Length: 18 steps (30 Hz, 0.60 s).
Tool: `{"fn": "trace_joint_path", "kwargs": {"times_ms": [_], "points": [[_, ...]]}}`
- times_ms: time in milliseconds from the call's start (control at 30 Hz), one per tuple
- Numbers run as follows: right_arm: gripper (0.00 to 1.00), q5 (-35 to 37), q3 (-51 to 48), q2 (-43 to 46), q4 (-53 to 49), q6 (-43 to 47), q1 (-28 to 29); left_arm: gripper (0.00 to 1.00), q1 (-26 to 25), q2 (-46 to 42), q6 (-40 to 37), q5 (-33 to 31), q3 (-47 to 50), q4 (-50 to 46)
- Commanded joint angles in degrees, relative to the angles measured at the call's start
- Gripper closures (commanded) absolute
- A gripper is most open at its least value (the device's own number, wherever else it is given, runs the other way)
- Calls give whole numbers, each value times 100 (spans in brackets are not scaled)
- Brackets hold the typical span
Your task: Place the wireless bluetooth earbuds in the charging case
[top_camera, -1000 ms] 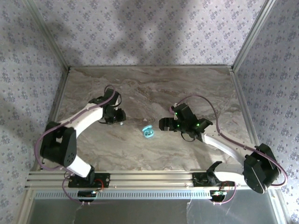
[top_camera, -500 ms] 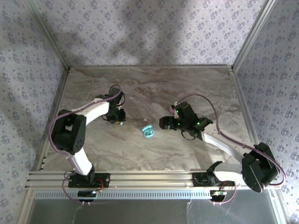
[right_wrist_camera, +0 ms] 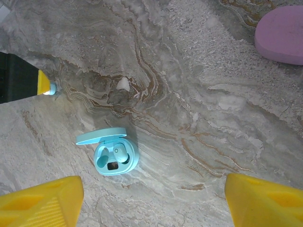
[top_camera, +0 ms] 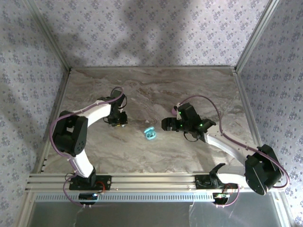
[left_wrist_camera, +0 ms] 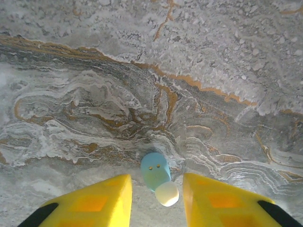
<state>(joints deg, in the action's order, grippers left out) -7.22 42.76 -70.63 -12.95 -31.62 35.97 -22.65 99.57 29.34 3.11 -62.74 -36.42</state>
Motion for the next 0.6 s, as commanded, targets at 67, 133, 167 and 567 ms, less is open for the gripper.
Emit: {"fn": "trace_joint_path", "kwargs": {"times_ms": [67, 133, 167, 567], "points": [[20, -102, -94, -15, 121, 59, -39, 61, 20, 215, -86, -50, -88, -120], [20, -109, -97, -15, 119, 60, -43, 60, 49, 268, -95, -23, -98, -100], [20, -104, -95, -13, 123, 59, -37, 60, 68, 298, -104, -5, -98, -85], [20, -142, -110, -14, 156, 52, -50, 67, 385, 371, -122, 501, 41, 200]]}}
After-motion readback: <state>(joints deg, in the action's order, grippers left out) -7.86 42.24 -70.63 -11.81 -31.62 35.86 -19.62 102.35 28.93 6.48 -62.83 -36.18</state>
